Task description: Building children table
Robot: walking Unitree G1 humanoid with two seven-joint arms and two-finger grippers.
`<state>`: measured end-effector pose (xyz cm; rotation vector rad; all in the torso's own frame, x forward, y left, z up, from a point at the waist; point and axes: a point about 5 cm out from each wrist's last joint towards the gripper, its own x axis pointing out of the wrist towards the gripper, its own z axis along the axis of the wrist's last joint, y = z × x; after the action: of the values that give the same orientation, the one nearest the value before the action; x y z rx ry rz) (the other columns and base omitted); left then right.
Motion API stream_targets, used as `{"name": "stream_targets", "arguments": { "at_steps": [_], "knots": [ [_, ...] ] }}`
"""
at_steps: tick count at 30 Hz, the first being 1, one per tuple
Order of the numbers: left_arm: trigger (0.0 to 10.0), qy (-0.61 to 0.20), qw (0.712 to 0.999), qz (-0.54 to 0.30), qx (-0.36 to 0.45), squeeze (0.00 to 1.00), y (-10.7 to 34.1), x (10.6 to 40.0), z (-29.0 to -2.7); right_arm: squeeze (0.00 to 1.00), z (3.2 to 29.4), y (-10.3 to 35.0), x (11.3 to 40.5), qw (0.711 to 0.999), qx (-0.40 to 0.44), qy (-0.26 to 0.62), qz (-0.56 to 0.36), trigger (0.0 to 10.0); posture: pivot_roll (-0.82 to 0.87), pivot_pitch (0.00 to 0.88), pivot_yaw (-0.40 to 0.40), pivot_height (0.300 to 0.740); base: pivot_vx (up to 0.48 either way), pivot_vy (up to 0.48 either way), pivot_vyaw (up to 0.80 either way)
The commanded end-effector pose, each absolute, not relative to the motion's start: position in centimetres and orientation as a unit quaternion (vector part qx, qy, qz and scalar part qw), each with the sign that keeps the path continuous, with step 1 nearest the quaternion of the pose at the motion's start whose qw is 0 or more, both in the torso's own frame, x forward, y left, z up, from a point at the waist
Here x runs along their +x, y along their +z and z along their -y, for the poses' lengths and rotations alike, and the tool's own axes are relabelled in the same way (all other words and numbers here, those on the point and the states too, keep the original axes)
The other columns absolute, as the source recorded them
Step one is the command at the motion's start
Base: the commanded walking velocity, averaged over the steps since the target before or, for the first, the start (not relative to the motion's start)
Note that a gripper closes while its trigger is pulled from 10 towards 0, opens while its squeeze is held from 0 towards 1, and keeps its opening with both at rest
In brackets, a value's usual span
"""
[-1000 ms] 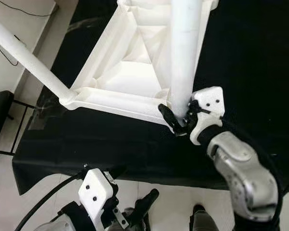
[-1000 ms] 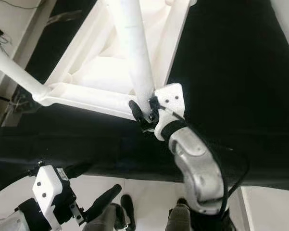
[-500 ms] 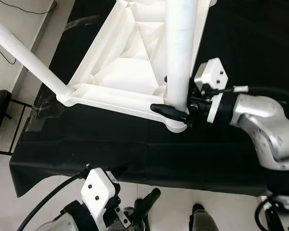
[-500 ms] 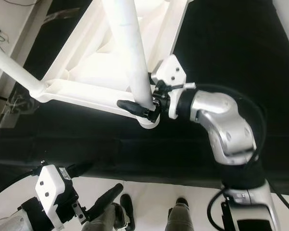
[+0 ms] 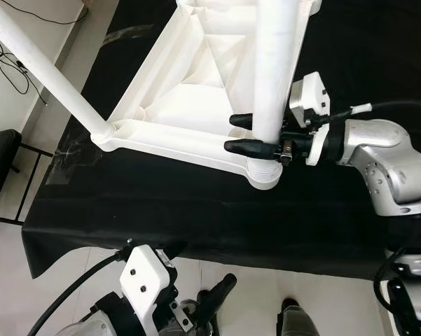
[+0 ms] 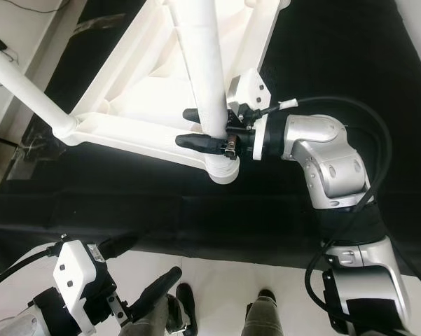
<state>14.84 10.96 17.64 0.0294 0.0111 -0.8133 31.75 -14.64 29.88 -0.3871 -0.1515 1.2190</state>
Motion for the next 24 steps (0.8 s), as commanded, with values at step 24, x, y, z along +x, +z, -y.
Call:
{"name": "stream_targets", "arguments": {
  "at_steps": [24],
  "knots": [
    [10.0, -0.391, 0.92, -0.021, 0.018, 0.0, 17.0, 15.1, -11.8, 0.0, 10.6, 21.4, 28.2, 0.977, -0.061, 0.199, -0.039, 2.5, -0.05, 0.343, 0.198, 0.74, 0.0, 0.0, 0.0]
  ]
}}
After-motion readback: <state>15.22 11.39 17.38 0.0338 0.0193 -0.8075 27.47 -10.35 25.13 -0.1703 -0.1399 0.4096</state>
